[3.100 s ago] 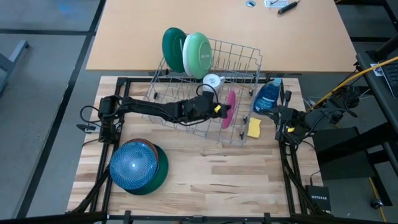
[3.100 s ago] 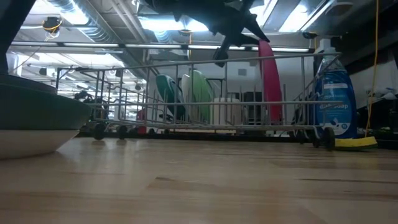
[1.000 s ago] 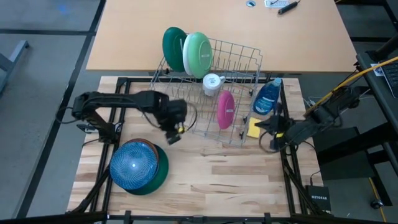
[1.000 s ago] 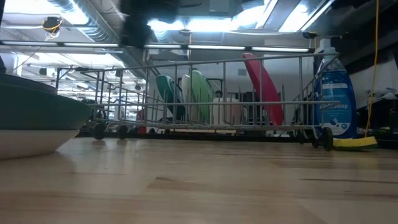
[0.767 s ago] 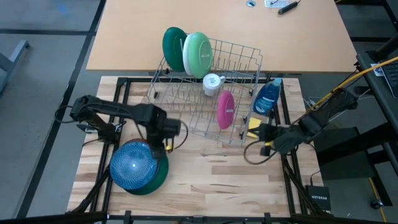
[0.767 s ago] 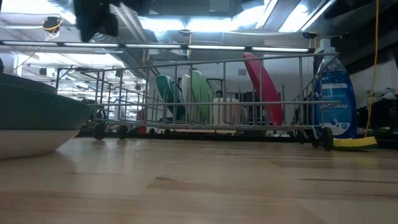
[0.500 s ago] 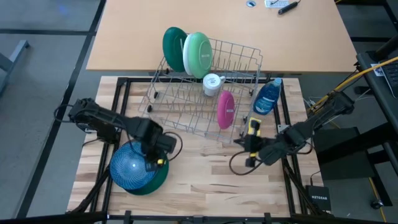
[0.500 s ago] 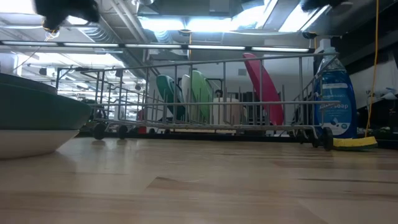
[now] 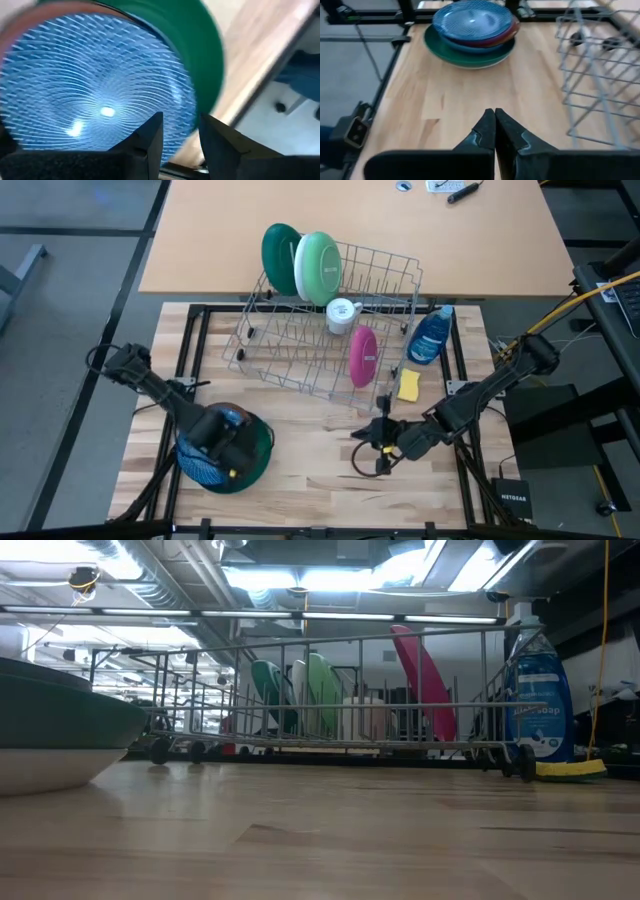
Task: Sort dishes
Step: Put the blue patterned plate in the dish rack
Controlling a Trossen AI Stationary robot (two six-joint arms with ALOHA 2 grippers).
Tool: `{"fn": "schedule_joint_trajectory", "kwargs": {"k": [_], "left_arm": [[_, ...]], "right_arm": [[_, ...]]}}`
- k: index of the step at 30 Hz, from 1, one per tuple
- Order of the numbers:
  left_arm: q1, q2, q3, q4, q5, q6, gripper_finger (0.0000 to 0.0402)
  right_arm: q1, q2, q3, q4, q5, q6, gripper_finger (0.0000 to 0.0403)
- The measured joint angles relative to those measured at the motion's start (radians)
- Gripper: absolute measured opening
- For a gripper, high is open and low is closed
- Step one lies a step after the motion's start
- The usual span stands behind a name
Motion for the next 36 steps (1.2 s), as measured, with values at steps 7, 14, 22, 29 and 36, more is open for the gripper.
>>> {"fn": "schedule_joint_trajectory", "kwargs": {"k": [7,14,22,29,36], "left_arm": [[-0.145,0.017,0.000,0.126,-0.012,-0.115,0.0114],[-0.271,0.098,0.000,0.138,-0.013,-0.158,0.0114],[-0.350,0.203,0.000,0.120,-0.013,-0.158,0.0114],[-0.362,0.227,0.000,0.022,-0.012,-0.180,0.0114],[-0.362,0.227,0.000,0.022,-0.007,-0.166,0.0114]], "right_arm": [[0.000,0.034,0.000,0.011,-0.058,0.065,0.0001],[0.000,0.064,0.000,0.031,-0.075,0.082,0.0001],[0.000,0.077,0.000,0.044,-0.076,0.082,0.0001],[0.000,0.077,0.000,0.044,-0.075,0.082,0.0001],[0.000,0.077,0.000,0.044,-0.074,0.082,0.0001]]}}
